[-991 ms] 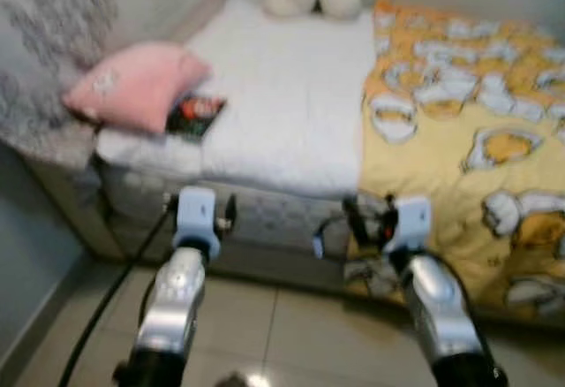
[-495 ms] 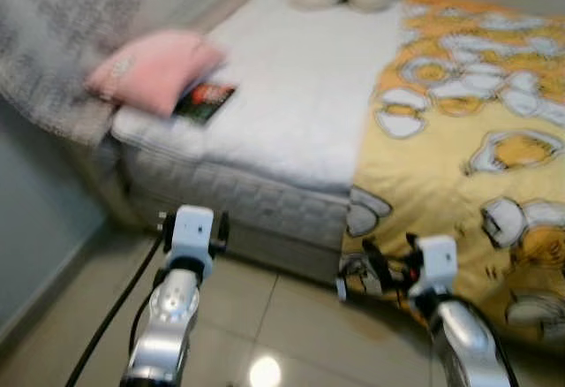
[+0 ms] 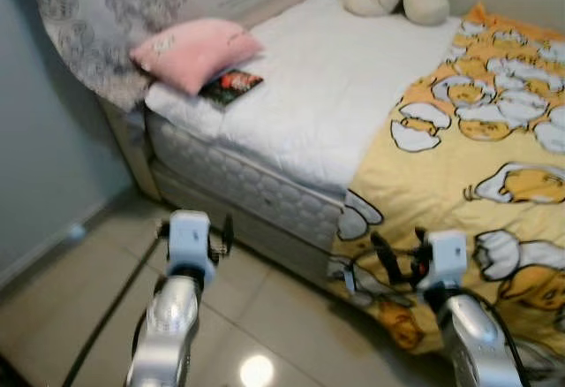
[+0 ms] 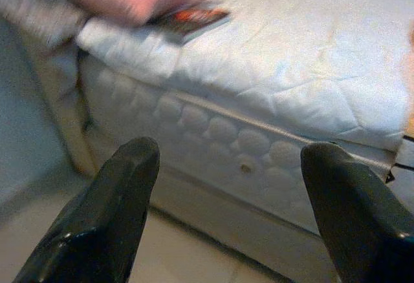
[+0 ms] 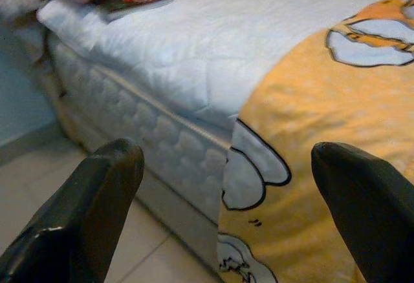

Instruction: Clean up the room

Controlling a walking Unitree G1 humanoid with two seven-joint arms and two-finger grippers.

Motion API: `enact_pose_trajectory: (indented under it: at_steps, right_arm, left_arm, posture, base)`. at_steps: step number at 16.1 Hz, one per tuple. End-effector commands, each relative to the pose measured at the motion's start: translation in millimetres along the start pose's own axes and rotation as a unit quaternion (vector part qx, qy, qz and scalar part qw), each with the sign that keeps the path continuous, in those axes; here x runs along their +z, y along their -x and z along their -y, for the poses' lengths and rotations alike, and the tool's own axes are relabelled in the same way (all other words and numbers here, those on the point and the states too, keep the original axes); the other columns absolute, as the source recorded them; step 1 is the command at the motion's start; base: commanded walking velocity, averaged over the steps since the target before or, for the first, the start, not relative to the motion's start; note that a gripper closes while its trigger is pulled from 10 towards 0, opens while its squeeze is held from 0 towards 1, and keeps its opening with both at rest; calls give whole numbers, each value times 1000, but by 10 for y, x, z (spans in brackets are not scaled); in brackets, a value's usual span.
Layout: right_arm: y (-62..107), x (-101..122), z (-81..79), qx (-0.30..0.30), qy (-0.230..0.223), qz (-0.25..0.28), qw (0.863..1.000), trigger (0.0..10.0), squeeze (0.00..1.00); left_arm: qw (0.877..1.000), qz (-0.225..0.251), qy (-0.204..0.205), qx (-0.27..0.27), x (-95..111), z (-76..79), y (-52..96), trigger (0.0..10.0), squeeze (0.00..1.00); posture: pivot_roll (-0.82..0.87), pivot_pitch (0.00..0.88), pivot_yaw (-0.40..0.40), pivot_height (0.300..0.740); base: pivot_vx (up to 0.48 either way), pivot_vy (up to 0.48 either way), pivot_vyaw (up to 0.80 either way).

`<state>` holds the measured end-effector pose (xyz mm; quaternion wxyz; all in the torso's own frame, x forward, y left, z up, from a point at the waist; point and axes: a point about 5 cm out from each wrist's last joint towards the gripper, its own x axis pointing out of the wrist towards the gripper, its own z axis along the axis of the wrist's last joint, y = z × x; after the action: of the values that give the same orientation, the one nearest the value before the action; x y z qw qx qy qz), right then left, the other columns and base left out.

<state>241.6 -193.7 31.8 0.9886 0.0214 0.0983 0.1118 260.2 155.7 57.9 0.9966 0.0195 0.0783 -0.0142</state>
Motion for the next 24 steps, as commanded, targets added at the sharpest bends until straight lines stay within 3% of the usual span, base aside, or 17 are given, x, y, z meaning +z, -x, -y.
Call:
enact_pose_trajectory:
  at_steps: [1, 4, 8, 12, 14, 19, 24]
  right_arm:
    - [-25, -48, -77, 18, -11, -12, 1000, 10000, 0]
    - [-25, -92, -110, 13, -22, -14, 1000, 10000, 0]
    - [-66, -106, -74, -20, -27, -12, 999, 10000, 0]
    - [-104, -61, -73, -36, -53, 7, 998, 10000, 0]
    - [-83, -85, -124, -31, -40, 6, 999, 10000, 0]
    - [-145, -15, -160, -2, -29, 5, 1000, 10000, 0]
    - [-176, 36, -115, 19, -20, 0, 1000, 10000, 0]
  left_arm:
    - [1000, -8, 2, 5, -4, -74, -29, 10000, 0]
    - [999, -5, -24, -22, -3, 12, -31, 10000, 0]
    - [999, 4, -31, -25, 105, 70, -165, 10000, 0]
    - [996, -13, -82, -35, 32, 24, -105, 10000, 0]
    - [997, -15, -60, -35, 36, -27, -105, 10000, 0]
    - [999, -8, -34, -27, 81, 90, -181, 10000, 0]
    - [1000, -3, -19, -16, 102, 149, -207, 10000, 0]
  posture:
    - [46, 0, 4, 740]
    - [37, 0, 16, 740]
    - [6, 0, 46, 740]
    - [8, 0, 85, 740]
    - [5, 0, 98, 740]
    - [-3, 0, 77, 740]
    - [-5, 0, 43, 740]
  base:
    - [0, -480, 425]
    - [0, -427, 427]
    - [0, 0, 328]
    - [0, 0, 653]
    - [0, 0, 600]
    - [0, 0, 592]
    - [-49, 460, 574]
